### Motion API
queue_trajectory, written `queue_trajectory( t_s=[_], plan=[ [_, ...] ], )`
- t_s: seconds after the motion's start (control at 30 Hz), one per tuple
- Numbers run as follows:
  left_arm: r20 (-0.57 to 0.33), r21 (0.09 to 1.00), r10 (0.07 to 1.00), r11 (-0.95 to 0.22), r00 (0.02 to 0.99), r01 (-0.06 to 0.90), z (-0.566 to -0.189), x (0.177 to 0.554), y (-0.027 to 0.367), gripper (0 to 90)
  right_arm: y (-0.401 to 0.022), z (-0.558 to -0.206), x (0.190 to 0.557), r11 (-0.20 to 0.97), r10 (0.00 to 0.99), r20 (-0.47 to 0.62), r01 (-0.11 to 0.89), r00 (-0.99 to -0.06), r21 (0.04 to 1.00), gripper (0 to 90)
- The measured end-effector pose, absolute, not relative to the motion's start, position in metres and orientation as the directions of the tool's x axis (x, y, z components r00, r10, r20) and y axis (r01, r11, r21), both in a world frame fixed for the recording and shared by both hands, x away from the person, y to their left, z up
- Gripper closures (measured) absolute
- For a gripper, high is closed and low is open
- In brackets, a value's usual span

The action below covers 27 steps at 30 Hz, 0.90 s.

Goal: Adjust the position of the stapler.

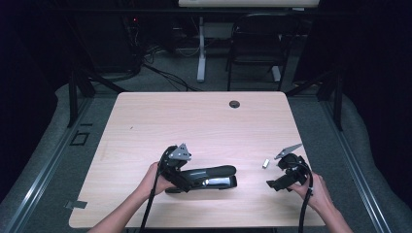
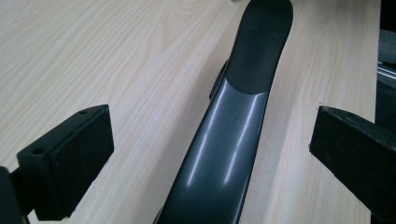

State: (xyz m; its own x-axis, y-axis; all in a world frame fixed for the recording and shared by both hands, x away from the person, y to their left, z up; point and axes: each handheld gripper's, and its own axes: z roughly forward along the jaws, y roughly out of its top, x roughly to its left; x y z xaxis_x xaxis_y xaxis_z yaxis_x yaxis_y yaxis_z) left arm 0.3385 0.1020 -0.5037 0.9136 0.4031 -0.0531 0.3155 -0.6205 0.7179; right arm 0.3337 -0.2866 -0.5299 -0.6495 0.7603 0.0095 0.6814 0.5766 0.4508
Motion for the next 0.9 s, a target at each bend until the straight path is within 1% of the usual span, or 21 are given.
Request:
queue_trajectory(
  t_s=[0.13, 0.2, 0.3, 0.33, 0.4, 0.53, 0.6, 0.63, 0.8, 0.9],
  plan=[
    [-0.062, 0.732, 0.449, -0.587, 0.891, 0.347, -0.501, 0.335, 0.103, 0.0, -0.283, -0.527, 0.333, 0.590, 0.748, 0.010, 0.671, -0.664, 0.449, 0.2],
    [-0.072, 0.739, 0.459, -0.572, 0.886, 0.356, -0.500, 0.333, 0.103, 0.0, -0.281, -0.527, 0.331, 0.582, 0.747, 0.014, 0.664, -0.665, 0.469, 0.0],
    [-0.049, 0.748, 0.475, -0.565, 0.879, 0.347, -0.498, 0.328, 0.101, 0.1, -0.280, -0.525, 0.330, 0.585, 0.744, 0.009, 0.660, -0.668, 0.471, 0.0],
    [-0.041, 0.750, 0.482, -0.564, 0.875, 0.345, -0.497, 0.326, 0.101, 0.1, -0.278, -0.525, 0.330, 0.577, 0.744, 0.025, 0.661, -0.668, 0.480, 0.0],
    [-0.046, 0.755, 0.500, -0.550, 0.865, 0.358, -0.496, 0.323, 0.100, 0.1, -0.276, -0.524, 0.330, 0.581, 0.739, 0.022, 0.654, -0.673, 0.484, 0.0],
    [-0.059, 0.757, 0.504, -0.541, 0.862, 0.368, -0.495, 0.316, 0.101, 0.2, -0.271, -0.522, 0.329, 0.567, 0.735, 0.040, 0.646, -0.677, 0.512, 0.0],
    [-0.048, 0.757, 0.515, -0.540, 0.856, 0.368, -0.495, 0.312, 0.102, 0.2, -0.269, -0.521, 0.330, 0.569, 0.732, 0.044, 0.646, -0.679, 0.508, 0.0],
    [-0.051, 0.756, 0.523, -0.537, 0.851, 0.375, -0.494, 0.311, 0.103, 0.2, -0.265, -0.519, 0.331, 0.574, 0.731, 0.028, 0.636, -0.682, 0.516, 0.0],
    [-0.083, 0.775, 0.568, -0.480, 0.819, 0.411, -0.489, 0.304, 0.106, 0.2, -0.260, -0.518, 0.329, 0.569, 0.729, 0.033, 0.633, -0.683, 0.525, 0.0],
    [-0.100, 0.774, 0.562, -0.475, 0.821, 0.419, -0.487, 0.301, 0.104, 0.1, -0.258, -0.517, 0.327, 0.565, 0.731, 0.036, 0.633, -0.682, 0.530, 0.0]
  ],
)
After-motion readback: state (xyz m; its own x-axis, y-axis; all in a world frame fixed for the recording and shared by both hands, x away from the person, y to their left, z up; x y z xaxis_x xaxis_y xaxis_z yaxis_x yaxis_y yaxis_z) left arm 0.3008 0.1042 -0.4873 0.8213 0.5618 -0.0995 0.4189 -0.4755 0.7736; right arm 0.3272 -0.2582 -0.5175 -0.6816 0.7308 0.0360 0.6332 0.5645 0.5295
